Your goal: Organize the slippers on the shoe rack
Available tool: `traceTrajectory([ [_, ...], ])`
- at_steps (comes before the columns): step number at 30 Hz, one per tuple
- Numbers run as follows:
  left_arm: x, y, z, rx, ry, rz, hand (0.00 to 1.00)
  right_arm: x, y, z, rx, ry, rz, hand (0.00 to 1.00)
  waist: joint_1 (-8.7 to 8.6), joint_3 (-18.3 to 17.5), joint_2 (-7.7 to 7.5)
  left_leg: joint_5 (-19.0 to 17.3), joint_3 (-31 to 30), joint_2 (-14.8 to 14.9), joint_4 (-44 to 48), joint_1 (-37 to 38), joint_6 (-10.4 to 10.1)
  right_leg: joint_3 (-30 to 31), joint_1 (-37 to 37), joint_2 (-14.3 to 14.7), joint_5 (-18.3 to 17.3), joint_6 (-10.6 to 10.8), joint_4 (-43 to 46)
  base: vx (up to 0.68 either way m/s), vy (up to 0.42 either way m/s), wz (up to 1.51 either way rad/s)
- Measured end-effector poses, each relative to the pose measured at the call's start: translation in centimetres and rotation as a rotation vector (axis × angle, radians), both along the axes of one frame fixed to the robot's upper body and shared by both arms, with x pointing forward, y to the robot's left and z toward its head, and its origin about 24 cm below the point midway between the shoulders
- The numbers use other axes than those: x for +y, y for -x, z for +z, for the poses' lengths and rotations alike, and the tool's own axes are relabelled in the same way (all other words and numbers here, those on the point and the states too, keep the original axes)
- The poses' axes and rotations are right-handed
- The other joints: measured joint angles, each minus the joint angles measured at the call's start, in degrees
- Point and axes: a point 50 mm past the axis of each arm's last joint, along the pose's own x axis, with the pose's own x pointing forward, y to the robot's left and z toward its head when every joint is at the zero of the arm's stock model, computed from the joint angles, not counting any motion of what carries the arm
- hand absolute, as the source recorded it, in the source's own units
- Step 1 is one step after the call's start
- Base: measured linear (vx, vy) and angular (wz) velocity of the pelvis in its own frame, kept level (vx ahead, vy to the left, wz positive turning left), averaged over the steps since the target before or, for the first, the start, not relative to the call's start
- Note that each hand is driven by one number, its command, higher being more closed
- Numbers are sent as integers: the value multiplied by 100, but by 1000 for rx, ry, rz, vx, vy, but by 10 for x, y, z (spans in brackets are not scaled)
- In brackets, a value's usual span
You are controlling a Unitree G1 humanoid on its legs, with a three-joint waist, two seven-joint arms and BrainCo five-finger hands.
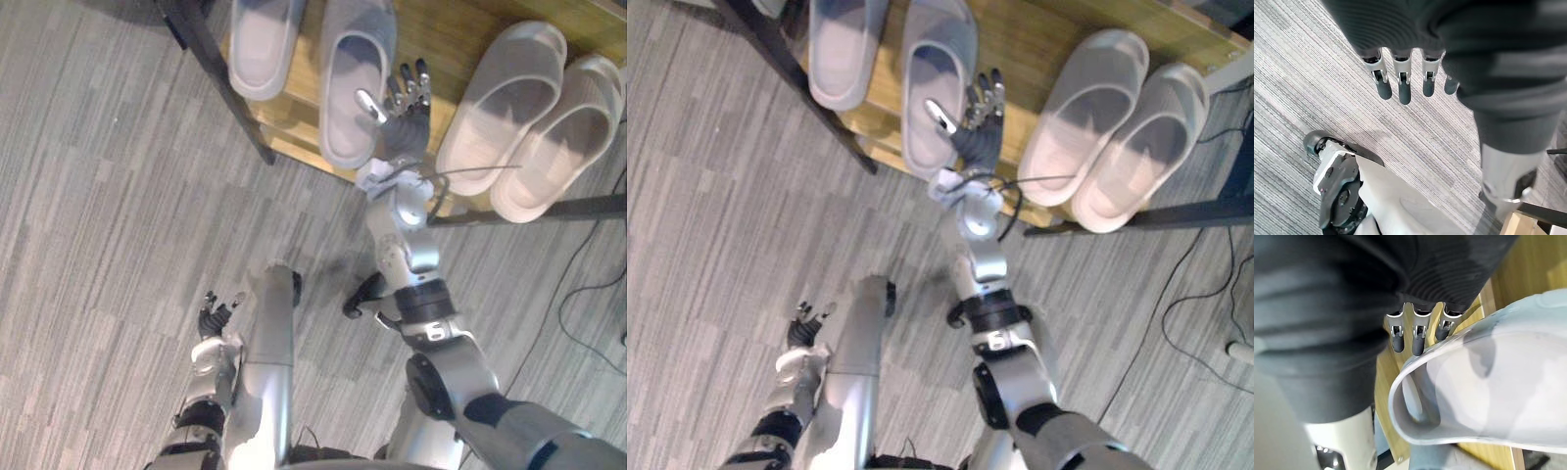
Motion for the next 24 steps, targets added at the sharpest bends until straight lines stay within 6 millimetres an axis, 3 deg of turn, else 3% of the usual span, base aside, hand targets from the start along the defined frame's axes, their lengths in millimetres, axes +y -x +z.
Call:
traceTrajectory([
  [8, -2, 1, -2, 9, 20, 32, 0, 9, -4, 0, 33, -83, 61, 0, 125, -86, 46, 0, -61, -17, -4, -33, -1, -63, 23, -2, -25, -18, -7, -9, 4, 1],
  [15, -5, 1, -4, 18, 35, 37, 0, 8, -13, 19, 26, -138, 46, 0, 181, -119, 106, 30, -163, -23, -27, -101, -60, -185, 19, -29, -70, -76, 25, -24, -9, 4],
  [24, -16, -2, -4, 13, 69, 31, 0, -15, -26, 42, 9, -138, -28, 0, 380, -147, 286, 67, -314, -73, -33, -205, -130, -330, 7, -86, -175, -151, 116, -28, -12, 7],
])
